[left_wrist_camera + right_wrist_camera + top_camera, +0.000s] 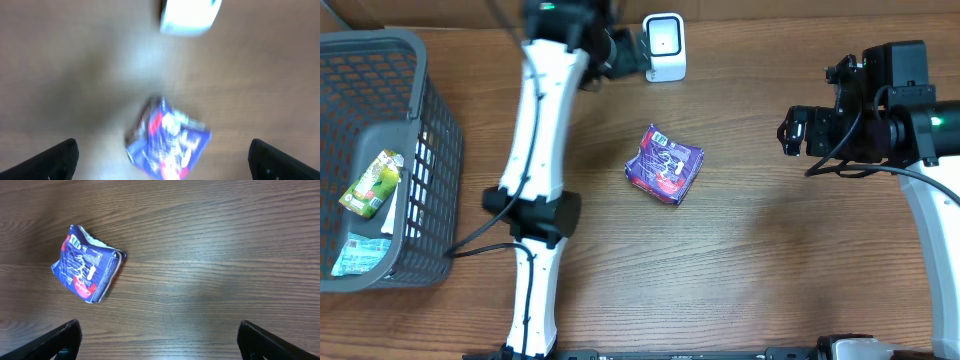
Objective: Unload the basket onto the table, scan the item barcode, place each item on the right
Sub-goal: 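Lift the purple pack with the left gripper and place it mid-table, then reach the left gripper into the basket and grasp the white tube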
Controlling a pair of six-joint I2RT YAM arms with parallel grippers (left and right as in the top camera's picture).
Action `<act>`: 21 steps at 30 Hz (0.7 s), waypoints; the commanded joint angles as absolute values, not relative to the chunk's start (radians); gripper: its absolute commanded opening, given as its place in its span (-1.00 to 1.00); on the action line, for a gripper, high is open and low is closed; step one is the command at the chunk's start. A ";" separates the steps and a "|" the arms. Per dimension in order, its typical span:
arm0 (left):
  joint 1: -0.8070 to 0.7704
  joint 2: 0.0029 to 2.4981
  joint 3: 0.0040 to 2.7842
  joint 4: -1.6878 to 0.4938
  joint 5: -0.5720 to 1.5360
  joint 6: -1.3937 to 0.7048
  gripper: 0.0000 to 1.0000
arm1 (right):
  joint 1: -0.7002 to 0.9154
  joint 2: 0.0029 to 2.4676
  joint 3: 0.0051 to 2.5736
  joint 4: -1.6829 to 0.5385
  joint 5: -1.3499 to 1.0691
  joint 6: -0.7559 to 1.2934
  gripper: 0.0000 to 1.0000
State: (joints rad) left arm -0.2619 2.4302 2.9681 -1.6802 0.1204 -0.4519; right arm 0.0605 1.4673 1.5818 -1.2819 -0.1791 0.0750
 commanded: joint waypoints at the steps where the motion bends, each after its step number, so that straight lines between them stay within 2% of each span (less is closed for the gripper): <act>1: -0.197 2.348 3.115 -1.690 0.065 -0.340 0.99 | 0.061 1.471 1.604 -1.270 -0.186 0.079 1.00; 10: 0.018 2.008 2.969 -1.690 -0.011 -0.336 1.00 | 0.061 1.471 1.604 -1.274 -0.186 0.079 1.00; 15: 0.247 1.744 2.603 -1.690 -0.106 -0.336 1.00 | 0.061 1.471 1.604 -1.271 -0.189 0.079 1.00; 21: 0.596 1.601 2.277 -1.650 0.020 -0.244 1.00 | 0.061 1.472 1.604 -1.270 -0.216 0.079 1.00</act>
